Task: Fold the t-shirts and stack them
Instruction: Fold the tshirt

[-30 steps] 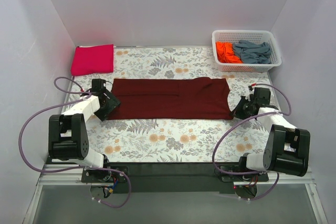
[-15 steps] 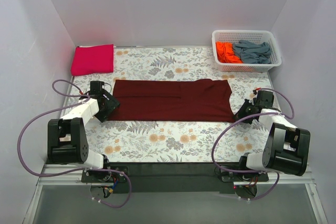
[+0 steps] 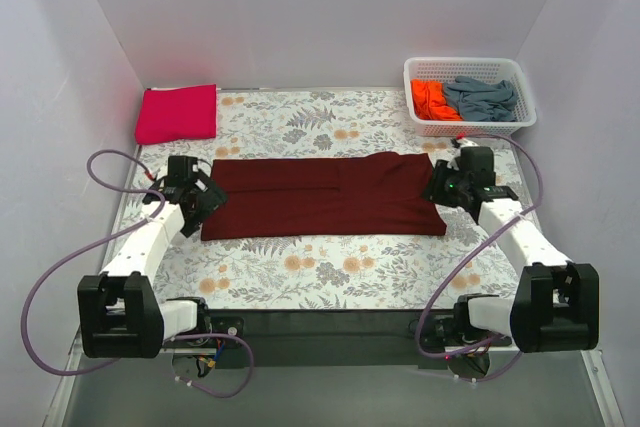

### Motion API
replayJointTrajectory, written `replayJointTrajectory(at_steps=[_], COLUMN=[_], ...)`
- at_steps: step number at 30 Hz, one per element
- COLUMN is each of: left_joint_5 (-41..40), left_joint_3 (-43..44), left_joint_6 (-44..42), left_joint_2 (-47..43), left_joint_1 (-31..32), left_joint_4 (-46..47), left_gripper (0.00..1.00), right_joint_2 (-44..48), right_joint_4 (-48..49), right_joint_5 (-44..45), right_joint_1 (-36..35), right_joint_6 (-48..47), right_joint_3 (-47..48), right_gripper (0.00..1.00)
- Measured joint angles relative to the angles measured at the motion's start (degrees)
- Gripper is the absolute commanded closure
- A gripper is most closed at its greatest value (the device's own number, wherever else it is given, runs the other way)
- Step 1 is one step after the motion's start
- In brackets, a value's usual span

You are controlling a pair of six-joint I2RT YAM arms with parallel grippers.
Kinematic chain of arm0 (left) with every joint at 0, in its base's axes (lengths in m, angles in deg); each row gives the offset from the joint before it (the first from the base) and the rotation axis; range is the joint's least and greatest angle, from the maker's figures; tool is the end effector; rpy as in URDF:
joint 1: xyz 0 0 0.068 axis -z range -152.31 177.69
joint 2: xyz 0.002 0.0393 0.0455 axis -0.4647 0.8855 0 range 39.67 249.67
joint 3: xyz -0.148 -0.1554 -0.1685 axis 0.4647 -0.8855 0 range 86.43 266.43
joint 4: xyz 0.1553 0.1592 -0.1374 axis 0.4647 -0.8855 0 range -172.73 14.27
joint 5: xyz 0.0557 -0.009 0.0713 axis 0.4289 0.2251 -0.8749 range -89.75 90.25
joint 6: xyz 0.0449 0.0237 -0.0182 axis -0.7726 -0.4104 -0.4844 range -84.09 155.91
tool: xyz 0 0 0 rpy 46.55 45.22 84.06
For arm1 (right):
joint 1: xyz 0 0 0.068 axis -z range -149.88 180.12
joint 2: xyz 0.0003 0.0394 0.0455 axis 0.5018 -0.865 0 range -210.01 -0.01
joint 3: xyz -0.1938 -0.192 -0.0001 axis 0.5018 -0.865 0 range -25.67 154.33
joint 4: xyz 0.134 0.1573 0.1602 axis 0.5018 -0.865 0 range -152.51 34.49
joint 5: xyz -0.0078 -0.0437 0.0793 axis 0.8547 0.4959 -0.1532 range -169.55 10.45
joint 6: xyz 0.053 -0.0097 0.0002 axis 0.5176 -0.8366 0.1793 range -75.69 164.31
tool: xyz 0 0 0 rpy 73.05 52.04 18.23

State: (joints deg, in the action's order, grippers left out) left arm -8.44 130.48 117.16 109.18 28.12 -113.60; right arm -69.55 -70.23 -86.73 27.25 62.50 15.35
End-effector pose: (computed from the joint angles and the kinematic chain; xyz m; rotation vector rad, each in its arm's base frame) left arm 0.2237 0.0037 0.2120 -1.7743 2.0095 -0.2614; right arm 0.2507 0.0171 0.2216 0.2492 2.3282 0.3294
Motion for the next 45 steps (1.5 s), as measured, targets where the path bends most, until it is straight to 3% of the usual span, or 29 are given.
replayJointTrajectory(at_steps=[4,10,15,22,28,35,40,45], left_joint_5=[-0.57,0.20,0.07,-1.49,-2.80,0.55,10.34,22.51], left_joint_3=[5.75,19.26,29.66,33.33,26.05,3.10,-7.23,-8.63], left_joint_6=[-1.75,-6.40,-9.46,-10.29,-8.39,-3.06,3.65,12.13], left_joint_2=[2.86,18.67,32.59,42.53,38.34,19.12,6.21,6.25], left_joint_1=[6.27,10.88,12.55,13.05,13.20,16.02,26.25,38.80], left_joint_4=[0.72,4.28,5.79,4.94,6.34,9.68,8.50,8.61], left_gripper=[0.14,0.16,0.29,0.29,0.30,0.29,0.27,0.24], right_joint_2=[-4.61,-10.88,-13.97,-19.41,-23.71,-34.73,-44.59,-53.44], right_joint_4=[1.57,1.77,2.08,3.17,4.15,5.14,5.90,6.91], right_joint_5=[0.37,1.57,2.64,4.26,4.42,2.49,-1.99,-7.13], right_joint_1=[-8.61,-15.74,-17.22,-17.25,-17.25,-17.25,-17.33,-18.73], right_joint_6=[0.37,2.62,4.15,4.07,2.16,-3.87,-8.00,-10.16], right_joint_3=[4.48,5.05,4.94,4.98,9.18,21.46,33.75,45.31], right_gripper=[0.57,0.55,0.54,0.54,0.54,0.53,0.53,0.53])
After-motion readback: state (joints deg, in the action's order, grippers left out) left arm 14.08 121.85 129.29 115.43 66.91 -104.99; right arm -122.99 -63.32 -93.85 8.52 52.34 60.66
